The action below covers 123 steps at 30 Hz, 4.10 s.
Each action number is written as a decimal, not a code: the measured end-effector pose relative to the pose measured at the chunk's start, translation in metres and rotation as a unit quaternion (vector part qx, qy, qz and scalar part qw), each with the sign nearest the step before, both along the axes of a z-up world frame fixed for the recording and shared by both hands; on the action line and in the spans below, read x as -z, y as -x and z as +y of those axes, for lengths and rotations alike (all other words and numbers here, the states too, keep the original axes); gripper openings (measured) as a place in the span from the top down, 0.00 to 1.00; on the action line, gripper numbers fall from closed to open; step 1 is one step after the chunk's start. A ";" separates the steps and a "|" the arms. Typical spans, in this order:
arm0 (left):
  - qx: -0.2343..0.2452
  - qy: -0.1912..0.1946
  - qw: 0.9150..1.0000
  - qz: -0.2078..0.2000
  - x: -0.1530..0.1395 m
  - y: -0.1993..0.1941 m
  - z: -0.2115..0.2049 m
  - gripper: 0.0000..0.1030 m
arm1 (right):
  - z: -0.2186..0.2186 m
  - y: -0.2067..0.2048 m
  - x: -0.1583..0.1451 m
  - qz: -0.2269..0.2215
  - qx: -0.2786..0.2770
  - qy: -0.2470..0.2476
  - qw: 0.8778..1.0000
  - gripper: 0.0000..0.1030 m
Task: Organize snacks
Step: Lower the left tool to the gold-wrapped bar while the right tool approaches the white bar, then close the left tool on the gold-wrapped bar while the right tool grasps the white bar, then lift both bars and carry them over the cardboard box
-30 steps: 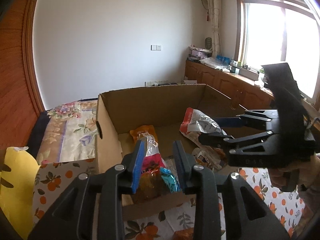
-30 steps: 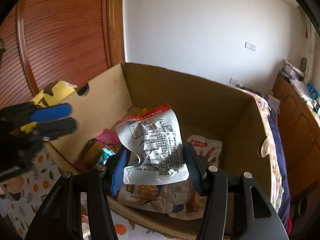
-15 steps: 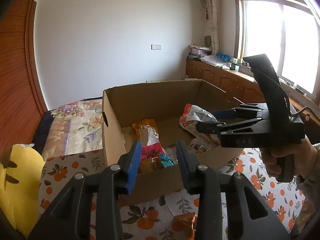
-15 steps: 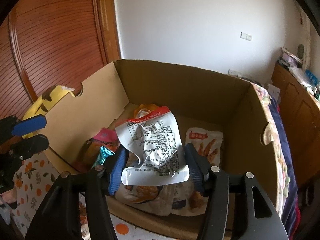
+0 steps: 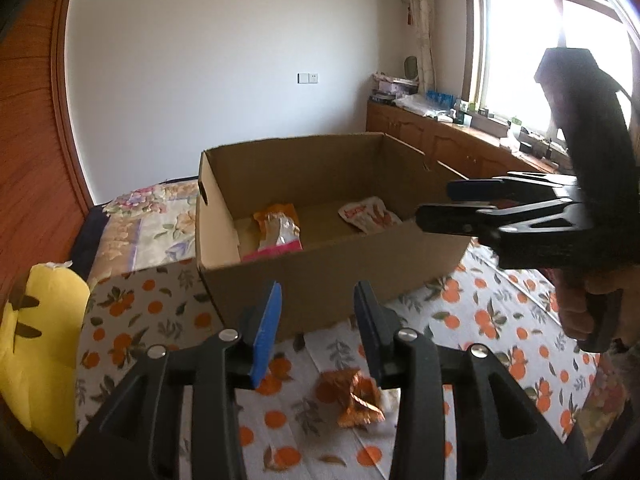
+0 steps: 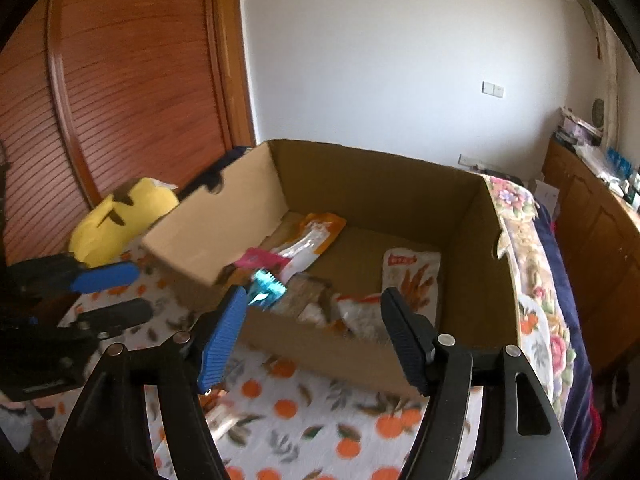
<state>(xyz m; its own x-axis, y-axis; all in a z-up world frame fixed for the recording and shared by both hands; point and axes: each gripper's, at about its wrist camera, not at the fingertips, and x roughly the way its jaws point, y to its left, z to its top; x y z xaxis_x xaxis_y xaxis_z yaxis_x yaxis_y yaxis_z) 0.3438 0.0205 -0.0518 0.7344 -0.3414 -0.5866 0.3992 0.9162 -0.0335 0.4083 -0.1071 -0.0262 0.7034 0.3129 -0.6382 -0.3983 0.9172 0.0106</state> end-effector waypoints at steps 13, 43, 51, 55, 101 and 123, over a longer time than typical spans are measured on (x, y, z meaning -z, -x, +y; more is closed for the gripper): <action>0.008 0.006 0.998 0.059 0.045 0.023 -0.010 0.63 | -0.002 0.059 0.034 0.028 0.002 -0.002 1.000 0.31; 0.022 0.003 0.992 0.125 0.094 -0.005 -0.013 0.82 | 0.012 0.069 0.098 0.091 0.016 -0.022 0.995 0.32; 0.038 0.066 0.994 0.078 0.077 0.007 0.011 0.82 | 0.034 0.065 0.104 0.098 0.002 -0.015 0.995 0.32; 0.024 0.099 0.992 0.074 0.074 0.001 0.028 0.82 | 0.042 0.061 0.107 0.104 -0.003 -0.011 0.995 0.34; 0.013 0.049 0.999 0.020 0.040 0.024 0.005 0.82 | -0.008 0.086 0.042 0.036 0.028 -0.005 0.999 0.80; 0.012 0.007 0.999 -0.043 -0.043 0.020 -0.001 0.82 | -0.011 0.067 -0.042 -0.039 -0.016 -0.004 0.999 0.80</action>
<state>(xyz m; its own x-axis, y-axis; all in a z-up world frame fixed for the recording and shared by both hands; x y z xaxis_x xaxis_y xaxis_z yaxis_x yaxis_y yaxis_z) 0.3239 0.0199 -0.0090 0.7732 -0.3670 -0.5172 0.4224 0.9064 -0.0116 0.3413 -0.1183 0.0154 0.7401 0.3413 -0.5795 -0.4281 0.9036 -0.0146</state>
